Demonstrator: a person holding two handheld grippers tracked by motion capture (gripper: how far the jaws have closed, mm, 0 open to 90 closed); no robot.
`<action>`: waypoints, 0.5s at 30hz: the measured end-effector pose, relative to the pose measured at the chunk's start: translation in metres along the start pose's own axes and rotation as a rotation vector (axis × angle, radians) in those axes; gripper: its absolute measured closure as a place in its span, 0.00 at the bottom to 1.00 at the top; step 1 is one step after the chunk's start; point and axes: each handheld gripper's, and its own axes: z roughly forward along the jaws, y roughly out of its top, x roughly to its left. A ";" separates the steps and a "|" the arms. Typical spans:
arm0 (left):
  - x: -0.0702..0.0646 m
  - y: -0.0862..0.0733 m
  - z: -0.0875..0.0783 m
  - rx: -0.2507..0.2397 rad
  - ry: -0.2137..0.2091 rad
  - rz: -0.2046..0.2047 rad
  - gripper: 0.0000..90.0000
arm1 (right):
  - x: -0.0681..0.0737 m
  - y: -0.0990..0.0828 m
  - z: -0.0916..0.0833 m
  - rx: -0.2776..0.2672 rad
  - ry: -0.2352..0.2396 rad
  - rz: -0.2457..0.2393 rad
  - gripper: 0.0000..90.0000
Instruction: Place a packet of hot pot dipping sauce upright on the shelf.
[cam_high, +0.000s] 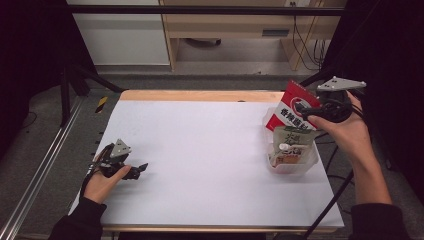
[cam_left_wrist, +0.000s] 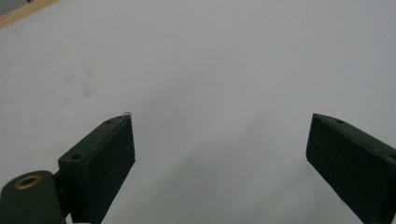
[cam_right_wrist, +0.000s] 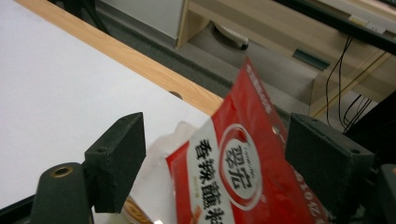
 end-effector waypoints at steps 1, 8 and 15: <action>0.000 0.000 0.000 0.000 -0.001 -0.001 0.09 | 0.006 0.002 -0.001 -0.003 0.006 -0.007 0.23; 0.001 -0.001 0.000 -0.003 -0.001 -0.005 0.09 | 0.054 0.006 -0.006 -0.034 0.074 -0.036 0.20; 0.001 -0.001 0.000 0.004 0.001 0.002 0.09 | 0.103 0.000 0.005 -0.033 0.159 -0.050 0.18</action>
